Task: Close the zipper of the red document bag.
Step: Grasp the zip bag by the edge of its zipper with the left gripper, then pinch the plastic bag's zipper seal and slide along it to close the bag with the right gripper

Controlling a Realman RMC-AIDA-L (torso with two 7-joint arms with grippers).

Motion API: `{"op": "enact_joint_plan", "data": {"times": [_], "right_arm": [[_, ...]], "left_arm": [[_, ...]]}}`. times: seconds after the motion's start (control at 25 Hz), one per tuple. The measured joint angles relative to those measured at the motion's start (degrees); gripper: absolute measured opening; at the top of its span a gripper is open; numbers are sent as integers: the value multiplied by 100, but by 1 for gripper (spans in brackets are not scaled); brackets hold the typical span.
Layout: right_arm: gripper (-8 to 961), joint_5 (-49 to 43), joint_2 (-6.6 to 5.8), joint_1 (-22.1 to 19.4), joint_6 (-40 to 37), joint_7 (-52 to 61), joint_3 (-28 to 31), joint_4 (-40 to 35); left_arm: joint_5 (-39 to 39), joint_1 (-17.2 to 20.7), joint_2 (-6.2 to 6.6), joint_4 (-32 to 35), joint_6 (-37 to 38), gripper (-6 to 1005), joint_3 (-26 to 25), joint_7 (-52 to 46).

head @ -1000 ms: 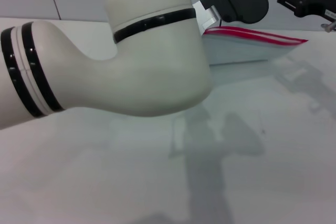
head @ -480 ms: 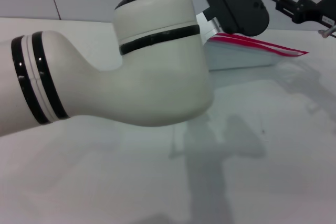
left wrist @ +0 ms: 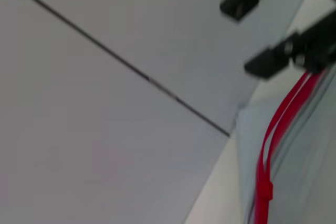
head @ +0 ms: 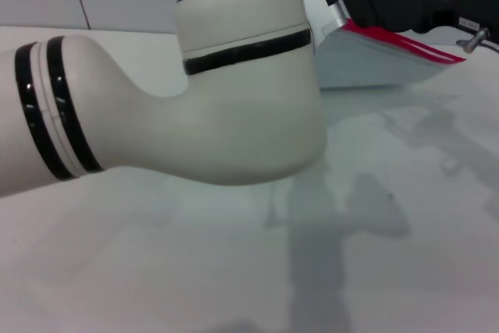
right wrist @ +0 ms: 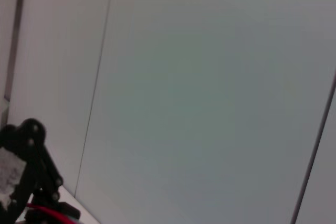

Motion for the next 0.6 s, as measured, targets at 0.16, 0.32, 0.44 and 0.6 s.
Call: {"op": "enact_joint_plan", "data": {"times": [0.16,0.32,0.44,0.6], "right_arm": [[575,11,8,-55,-26,130,-74,-150],[574,56,9,-122,-40,133,-76,-134],[573,70,9,-155,-41,131,-126,-148],[571,72,10,-172,2,161,-228,-197]], "left_arm": [[-318,153,-11,-16,-362,53,-107,-2],[-457,182,-13,0,-486,53,-83,-3],[-396,183,0,0,-500,53,-49,-4],[-20,252,8,-28,-500,53,58,-5]]}}
